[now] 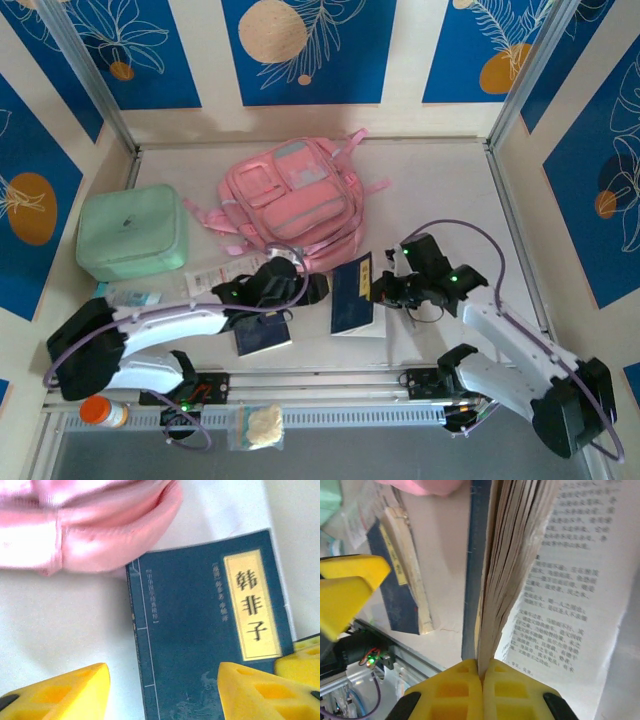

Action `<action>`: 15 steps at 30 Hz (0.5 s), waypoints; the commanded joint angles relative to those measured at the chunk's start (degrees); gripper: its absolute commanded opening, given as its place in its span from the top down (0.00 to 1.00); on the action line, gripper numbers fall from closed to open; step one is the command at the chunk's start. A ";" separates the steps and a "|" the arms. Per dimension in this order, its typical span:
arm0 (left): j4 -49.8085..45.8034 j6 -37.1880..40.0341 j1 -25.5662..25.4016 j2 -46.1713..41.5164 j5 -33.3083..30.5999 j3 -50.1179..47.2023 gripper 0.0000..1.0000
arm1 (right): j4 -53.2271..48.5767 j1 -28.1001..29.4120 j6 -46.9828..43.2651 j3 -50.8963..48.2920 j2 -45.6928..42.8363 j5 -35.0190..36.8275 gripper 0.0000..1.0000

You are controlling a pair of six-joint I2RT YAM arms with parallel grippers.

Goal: Pack books, pencil case, and school supplies into a backpack

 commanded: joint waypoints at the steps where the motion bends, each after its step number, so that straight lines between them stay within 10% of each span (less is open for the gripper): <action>1: -1.60 0.96 2.35 -4.34 3.15 0.24 0.39 | -4.68 -1.93 -1.39 5.32 -4.59 -1.61 1.00; 15: 13.83 -2.36 7.10 -3.00 20.86 2.82 0.32 | 1.55 -6.35 -4.07 17.66 0.36 -16.58 1.00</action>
